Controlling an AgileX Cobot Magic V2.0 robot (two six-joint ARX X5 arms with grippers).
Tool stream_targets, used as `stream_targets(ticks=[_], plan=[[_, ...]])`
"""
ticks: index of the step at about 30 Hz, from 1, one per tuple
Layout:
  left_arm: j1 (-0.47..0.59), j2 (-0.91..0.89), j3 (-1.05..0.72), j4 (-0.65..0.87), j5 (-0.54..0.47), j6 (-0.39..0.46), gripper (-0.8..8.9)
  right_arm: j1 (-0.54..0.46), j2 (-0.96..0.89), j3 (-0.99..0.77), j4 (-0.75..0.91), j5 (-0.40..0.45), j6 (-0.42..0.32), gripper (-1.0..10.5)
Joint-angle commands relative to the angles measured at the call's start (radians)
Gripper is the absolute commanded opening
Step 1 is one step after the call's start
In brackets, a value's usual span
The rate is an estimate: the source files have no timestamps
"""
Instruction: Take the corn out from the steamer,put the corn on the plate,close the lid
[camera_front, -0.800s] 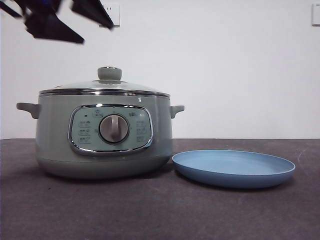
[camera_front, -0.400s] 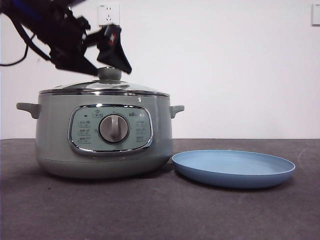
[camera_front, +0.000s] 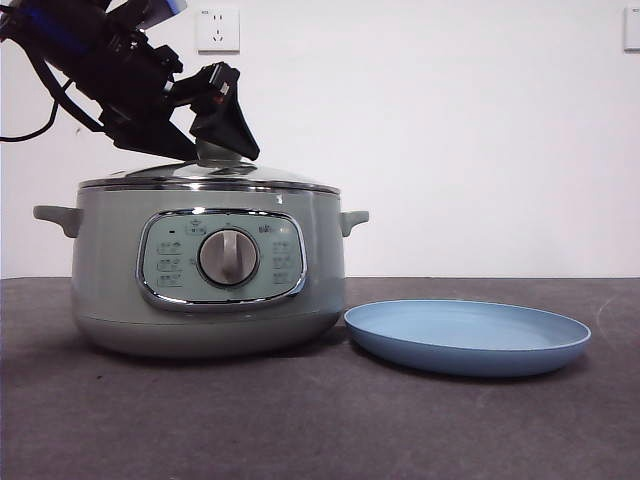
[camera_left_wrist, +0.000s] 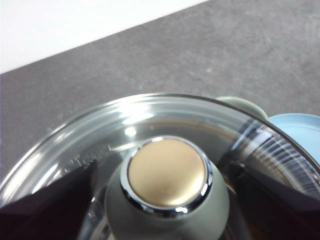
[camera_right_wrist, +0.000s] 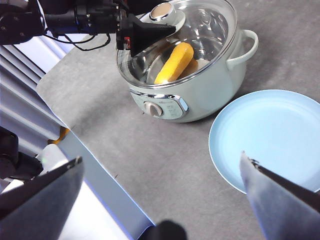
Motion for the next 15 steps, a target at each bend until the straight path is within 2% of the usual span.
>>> stream_targets(ticks=[1,7,10,15], plan=[[-0.007,0.007,0.003,-0.003,0.000,0.000,2.72,0.002,0.000,0.002,0.004,-0.002,-0.003,6.3],[-0.008,0.007,0.003,-0.002,0.002,-0.048,1.04,0.002,0.000,0.002,0.004,-0.002,-0.003,6.3],[-0.008,0.007,0.003,-0.002,0.002,-0.076,-0.16,0.002,0.000,0.002,0.004,-0.002,-0.003,6.3],[-0.008,0.006,0.003,0.003,0.008,-0.078,-0.08,0.002,0.000,0.002,0.004,-0.002,-0.003,6.3]])
